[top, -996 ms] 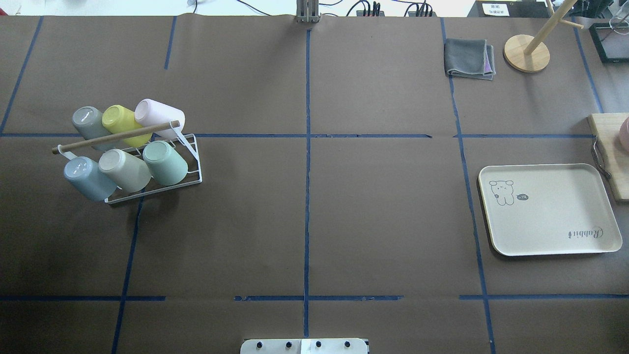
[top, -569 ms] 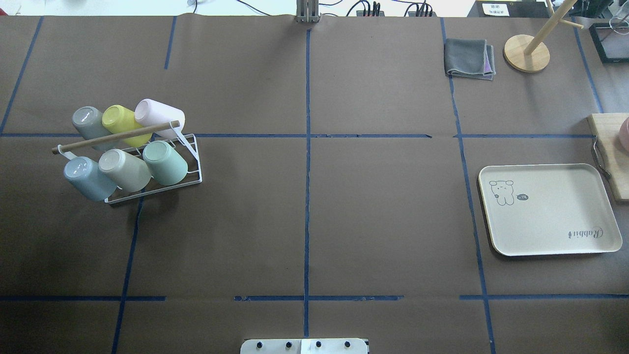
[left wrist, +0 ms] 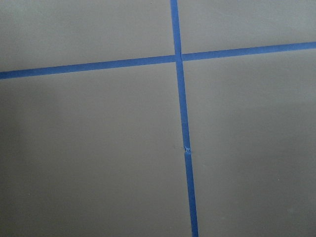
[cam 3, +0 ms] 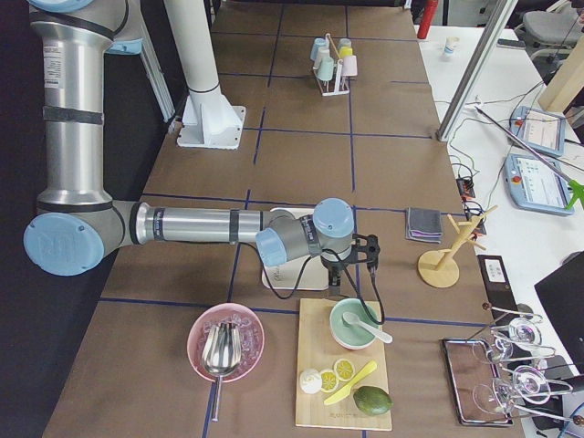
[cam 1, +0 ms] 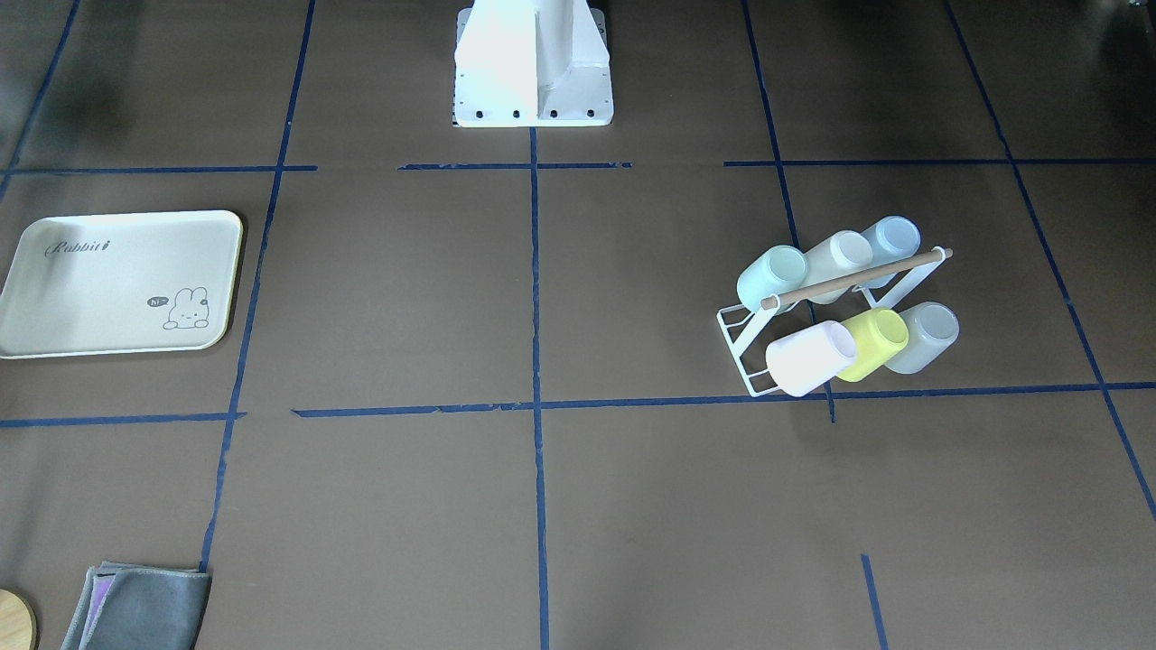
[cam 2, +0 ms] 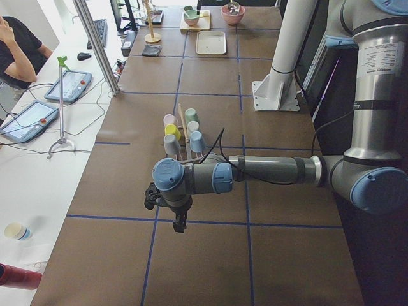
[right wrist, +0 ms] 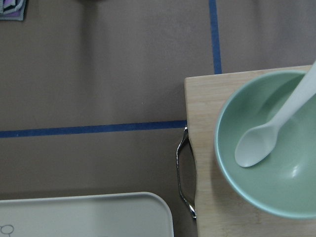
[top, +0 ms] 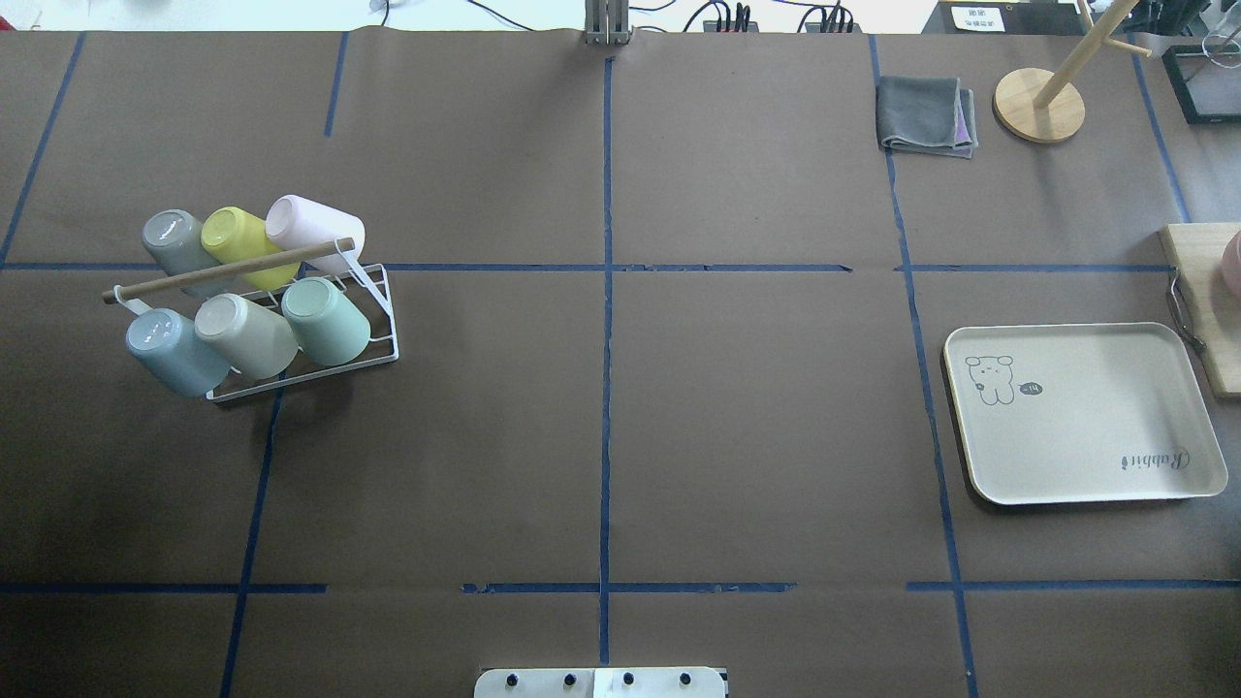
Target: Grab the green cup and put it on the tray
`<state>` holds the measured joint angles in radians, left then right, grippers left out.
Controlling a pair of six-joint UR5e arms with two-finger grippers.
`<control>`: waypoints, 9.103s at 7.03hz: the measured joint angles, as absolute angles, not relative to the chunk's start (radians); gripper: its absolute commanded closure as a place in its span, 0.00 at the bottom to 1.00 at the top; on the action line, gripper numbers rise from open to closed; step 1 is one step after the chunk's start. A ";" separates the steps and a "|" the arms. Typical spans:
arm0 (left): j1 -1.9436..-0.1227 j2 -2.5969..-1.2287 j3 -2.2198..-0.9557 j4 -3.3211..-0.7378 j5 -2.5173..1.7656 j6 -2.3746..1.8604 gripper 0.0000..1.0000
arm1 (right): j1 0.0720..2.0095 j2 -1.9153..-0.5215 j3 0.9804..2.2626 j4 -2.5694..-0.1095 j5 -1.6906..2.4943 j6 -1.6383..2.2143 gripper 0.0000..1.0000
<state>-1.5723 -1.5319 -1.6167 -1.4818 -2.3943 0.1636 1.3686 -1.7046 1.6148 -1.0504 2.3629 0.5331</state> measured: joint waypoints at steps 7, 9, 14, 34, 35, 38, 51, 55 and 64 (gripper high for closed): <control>-1.573 -1.531 -1.622 -1.482 -2.397 0.161 0.00 | 1.107 -1.830 1.509 -0.697 2.264 0.814 0.06; -1.572 -1.532 -1.624 -1.483 -2.397 0.159 0.00 | 1.078 -1.830 1.490 -0.660 2.261 0.852 0.28; -1.572 -1.534 -1.629 -1.484 -2.398 0.159 0.00 | 1.067 -1.838 1.487 -0.655 2.260 0.864 0.45; -1.571 -1.543 -1.629 -1.490 -2.399 0.158 0.00 | 1.296 -1.753 1.672 -0.680 2.468 0.995 1.00; -1.571 -1.543 -1.630 -1.489 -2.399 0.153 0.00 | 1.242 -1.684 1.685 -0.696 2.458 1.073 1.00; -1.571 -1.544 -1.633 -1.491 -2.399 0.136 0.00 | 1.010 -1.462 1.850 -0.998 2.315 1.216 1.00; -1.570 -1.550 -1.640 -1.544 -2.399 0.120 0.00 | 0.478 -1.250 1.874 -1.123 1.876 1.346 0.00; -1.550 -1.571 -1.856 -1.562 -2.389 0.129 0.00 | 0.626 -1.237 1.948 -1.351 1.946 1.299 0.00; -1.099 -1.812 -2.406 -1.005 -1.870 0.133 0.00 | 0.955 -1.433 1.962 -1.574 2.062 0.666 0.00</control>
